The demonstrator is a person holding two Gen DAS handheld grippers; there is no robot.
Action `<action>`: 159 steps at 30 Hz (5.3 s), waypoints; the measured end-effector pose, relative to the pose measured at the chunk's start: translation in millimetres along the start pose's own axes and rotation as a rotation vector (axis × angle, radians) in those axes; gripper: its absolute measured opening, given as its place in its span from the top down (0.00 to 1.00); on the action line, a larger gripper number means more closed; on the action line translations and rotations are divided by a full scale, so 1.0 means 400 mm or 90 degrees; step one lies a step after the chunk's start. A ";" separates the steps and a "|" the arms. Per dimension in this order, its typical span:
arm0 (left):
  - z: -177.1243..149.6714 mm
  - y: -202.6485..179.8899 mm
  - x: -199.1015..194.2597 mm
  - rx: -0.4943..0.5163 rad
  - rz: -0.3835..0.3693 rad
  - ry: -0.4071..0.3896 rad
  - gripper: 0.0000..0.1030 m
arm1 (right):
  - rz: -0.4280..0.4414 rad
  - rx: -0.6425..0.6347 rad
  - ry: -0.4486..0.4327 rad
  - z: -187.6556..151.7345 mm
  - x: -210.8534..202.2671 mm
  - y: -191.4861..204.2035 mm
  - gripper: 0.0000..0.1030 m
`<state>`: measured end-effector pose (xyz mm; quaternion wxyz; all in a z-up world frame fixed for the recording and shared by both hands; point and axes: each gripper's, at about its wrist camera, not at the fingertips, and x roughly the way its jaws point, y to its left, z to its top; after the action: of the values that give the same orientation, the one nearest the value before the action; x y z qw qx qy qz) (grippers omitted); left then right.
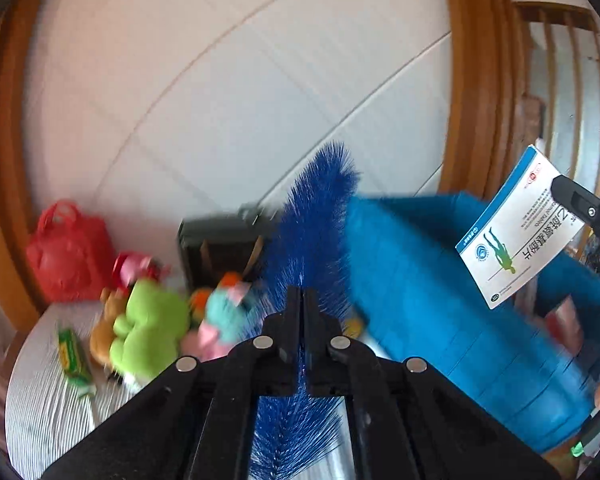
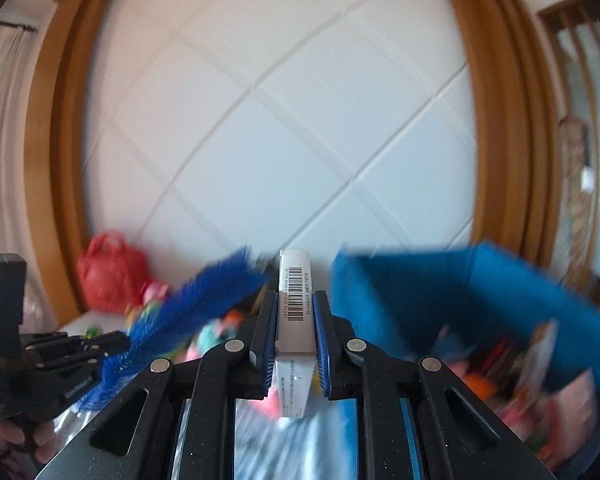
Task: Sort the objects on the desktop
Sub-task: 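Carry the duster and box over the crate and open both tools, then move both tools back from the crate to the plush toys, then grasp the green frog plush with both tools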
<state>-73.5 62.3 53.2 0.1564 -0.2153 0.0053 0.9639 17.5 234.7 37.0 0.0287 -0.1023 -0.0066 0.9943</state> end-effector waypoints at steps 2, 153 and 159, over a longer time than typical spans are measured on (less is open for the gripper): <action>0.070 -0.086 -0.003 -0.003 -0.034 -0.028 0.99 | -0.029 -0.009 -0.037 0.066 -0.033 -0.074 0.83; -0.558 0.630 0.269 -0.066 0.148 0.360 0.23 | 0.196 0.125 0.591 -0.611 0.432 0.505 0.00; -0.605 0.630 0.303 -0.069 0.142 0.383 0.23 | 0.179 0.123 0.626 -0.675 0.475 0.537 0.26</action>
<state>-154.2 -160.0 -231.2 0.0295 -0.4964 0.0233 0.8673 -125.1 33.2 -270.2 -0.0959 -0.5541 0.1131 0.8192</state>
